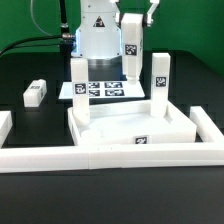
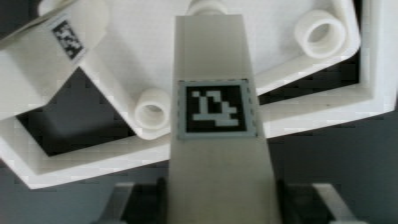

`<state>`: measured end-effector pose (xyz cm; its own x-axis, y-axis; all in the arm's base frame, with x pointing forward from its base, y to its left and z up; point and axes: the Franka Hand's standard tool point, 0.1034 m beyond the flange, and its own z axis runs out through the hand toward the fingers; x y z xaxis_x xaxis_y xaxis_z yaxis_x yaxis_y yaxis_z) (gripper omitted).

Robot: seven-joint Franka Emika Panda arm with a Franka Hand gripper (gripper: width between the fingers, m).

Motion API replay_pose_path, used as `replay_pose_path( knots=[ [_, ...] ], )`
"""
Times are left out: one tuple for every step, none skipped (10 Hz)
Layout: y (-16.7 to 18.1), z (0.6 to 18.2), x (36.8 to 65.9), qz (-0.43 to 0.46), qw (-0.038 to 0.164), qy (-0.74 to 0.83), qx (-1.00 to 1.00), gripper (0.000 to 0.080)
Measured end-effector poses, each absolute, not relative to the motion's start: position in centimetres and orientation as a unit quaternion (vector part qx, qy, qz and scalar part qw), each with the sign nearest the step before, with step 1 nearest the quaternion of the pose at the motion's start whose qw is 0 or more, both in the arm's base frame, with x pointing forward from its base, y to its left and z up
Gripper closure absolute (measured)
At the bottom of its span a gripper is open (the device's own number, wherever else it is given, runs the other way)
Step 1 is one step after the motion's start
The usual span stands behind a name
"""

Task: Assemble desk

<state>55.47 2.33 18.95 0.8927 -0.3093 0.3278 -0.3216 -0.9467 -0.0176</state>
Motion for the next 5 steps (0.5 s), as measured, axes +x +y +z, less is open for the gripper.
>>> replay_pose_path(
  knots=[
    [3.2,18.9,55.7,0.199,0.005,-0.163,0.966,0.0511],
    [4.0,18.5,55.8,0.220,-0.007,-0.161,0.962,0.0511],
    [4.5,18.0,56.6,0.224,-0.008,-0.162,0.961,0.0511],
    [5.6,18.0,58.2,0.254,-0.023,-0.169,0.952,0.0511],
    [7.7,17.4,58.6,0.279,-0.042,-0.175,0.943,0.0511]
  ],
)
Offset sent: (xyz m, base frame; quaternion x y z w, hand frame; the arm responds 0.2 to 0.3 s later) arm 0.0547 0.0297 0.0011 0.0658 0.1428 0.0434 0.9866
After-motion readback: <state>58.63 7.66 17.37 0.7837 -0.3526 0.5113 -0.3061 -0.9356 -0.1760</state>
